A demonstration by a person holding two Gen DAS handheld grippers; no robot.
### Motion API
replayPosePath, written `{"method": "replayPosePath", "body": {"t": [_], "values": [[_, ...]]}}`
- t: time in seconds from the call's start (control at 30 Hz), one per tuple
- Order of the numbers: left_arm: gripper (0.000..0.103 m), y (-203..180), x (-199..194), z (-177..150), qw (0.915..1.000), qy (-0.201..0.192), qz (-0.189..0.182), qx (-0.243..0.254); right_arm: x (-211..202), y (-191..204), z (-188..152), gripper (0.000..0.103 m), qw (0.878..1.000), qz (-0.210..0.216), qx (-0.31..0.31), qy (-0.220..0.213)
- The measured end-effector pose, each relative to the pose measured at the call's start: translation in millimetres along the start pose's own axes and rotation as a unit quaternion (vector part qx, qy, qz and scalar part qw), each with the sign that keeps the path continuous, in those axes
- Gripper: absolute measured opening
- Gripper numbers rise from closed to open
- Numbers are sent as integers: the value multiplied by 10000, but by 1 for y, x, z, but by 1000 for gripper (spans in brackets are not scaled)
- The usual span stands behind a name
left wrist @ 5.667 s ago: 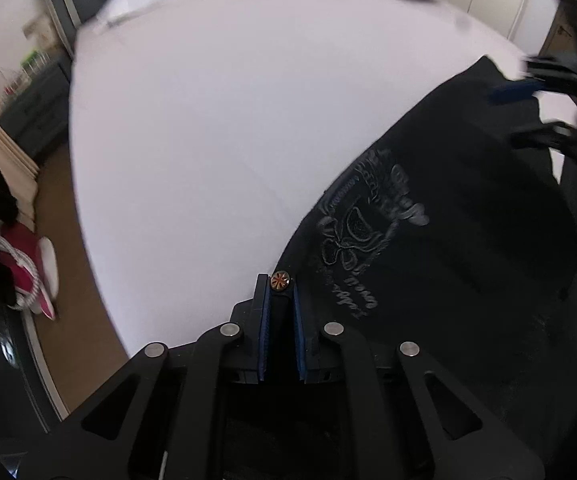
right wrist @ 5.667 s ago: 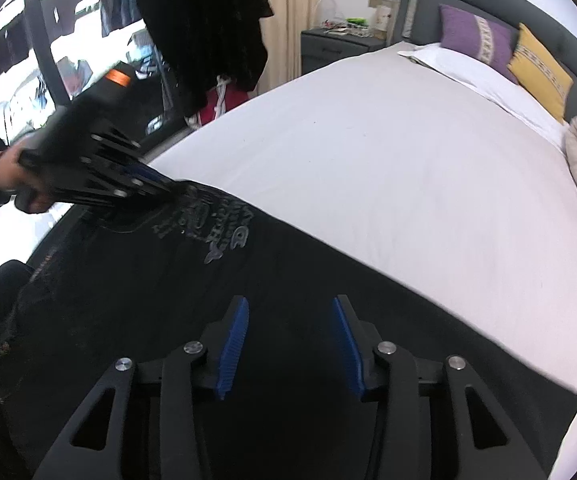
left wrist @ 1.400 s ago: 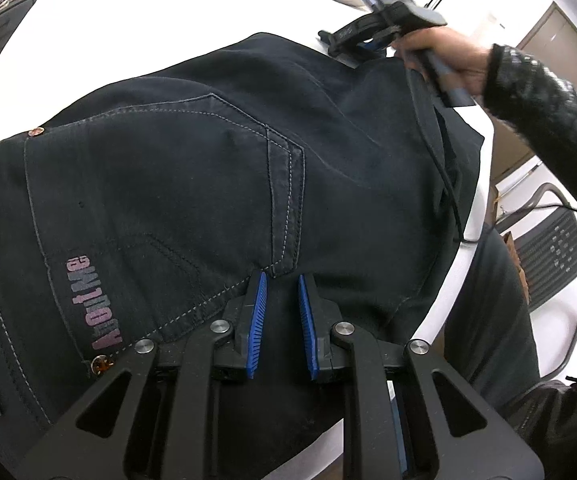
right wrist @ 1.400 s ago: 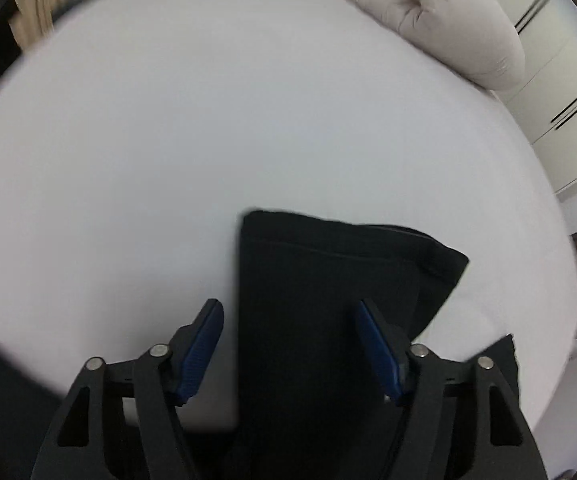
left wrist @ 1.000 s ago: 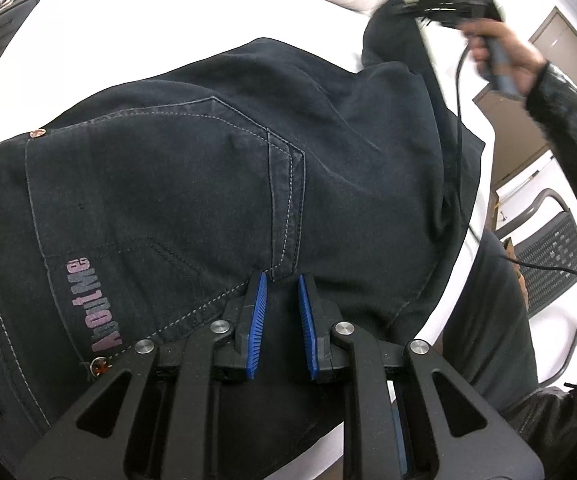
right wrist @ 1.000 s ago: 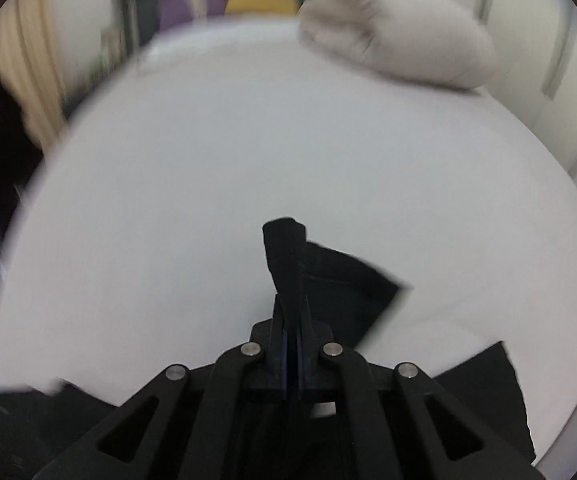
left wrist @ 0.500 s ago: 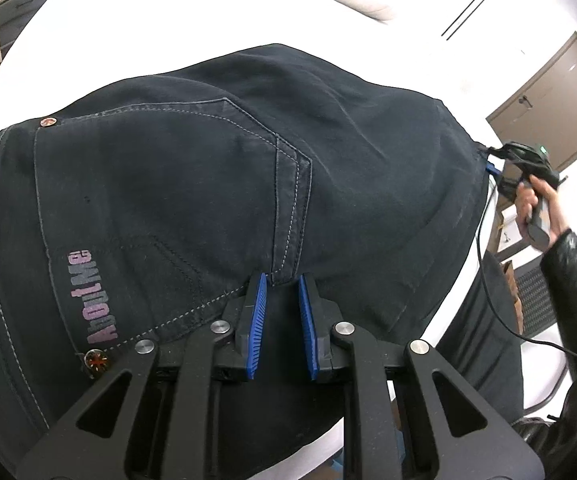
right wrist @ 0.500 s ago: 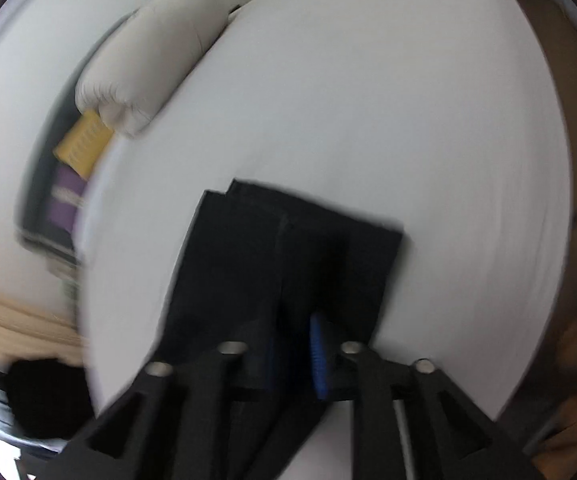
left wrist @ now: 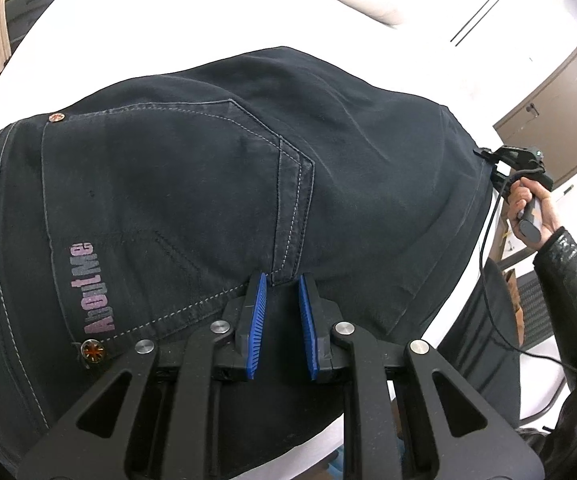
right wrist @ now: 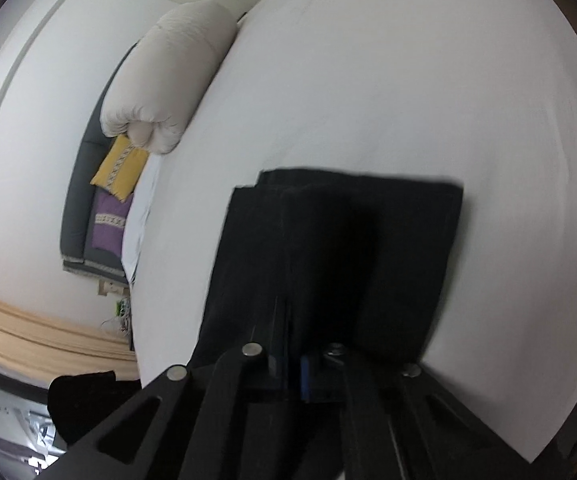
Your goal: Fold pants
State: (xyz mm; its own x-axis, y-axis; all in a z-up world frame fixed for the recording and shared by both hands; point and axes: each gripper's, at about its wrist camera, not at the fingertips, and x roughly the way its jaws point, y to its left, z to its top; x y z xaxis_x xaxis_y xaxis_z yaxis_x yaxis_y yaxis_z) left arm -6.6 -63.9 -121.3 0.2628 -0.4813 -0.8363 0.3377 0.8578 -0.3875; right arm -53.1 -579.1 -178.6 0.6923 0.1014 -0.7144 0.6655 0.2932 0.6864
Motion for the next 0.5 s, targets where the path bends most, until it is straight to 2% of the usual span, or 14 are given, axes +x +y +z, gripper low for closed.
{"method": "replayPosePath", "body": {"t": [0.1,0.17,0.23,0.3,0.33,0.43,0.5], "values": [[17,5,-2,0,9999,-28,-77,-127,-2,45,5,4,9963,-194,-842,24],[17,7,-3,-1,9998,-22,-106,-191,-20,79,9,4,9909,151,-1321,-199],[17,8,-3,-1,9997,-20,-107,-236,-45,97,20,4,9869,510,-1417,-576],[17,8,-3,0,9995,-47,-147,-261,-56,85,35,4,9892,670,-1047,-776],[17,9,-5,0,9992,-77,-265,-293,-55,66,41,4,9923,741,-674,-728],[17,9,-5,-2,9991,-77,-279,-299,-43,5,32,4,9976,330,110,-605],[17,10,-5,-3,9991,-74,-294,-297,-40,-35,19,4,9964,148,611,-565]]}}
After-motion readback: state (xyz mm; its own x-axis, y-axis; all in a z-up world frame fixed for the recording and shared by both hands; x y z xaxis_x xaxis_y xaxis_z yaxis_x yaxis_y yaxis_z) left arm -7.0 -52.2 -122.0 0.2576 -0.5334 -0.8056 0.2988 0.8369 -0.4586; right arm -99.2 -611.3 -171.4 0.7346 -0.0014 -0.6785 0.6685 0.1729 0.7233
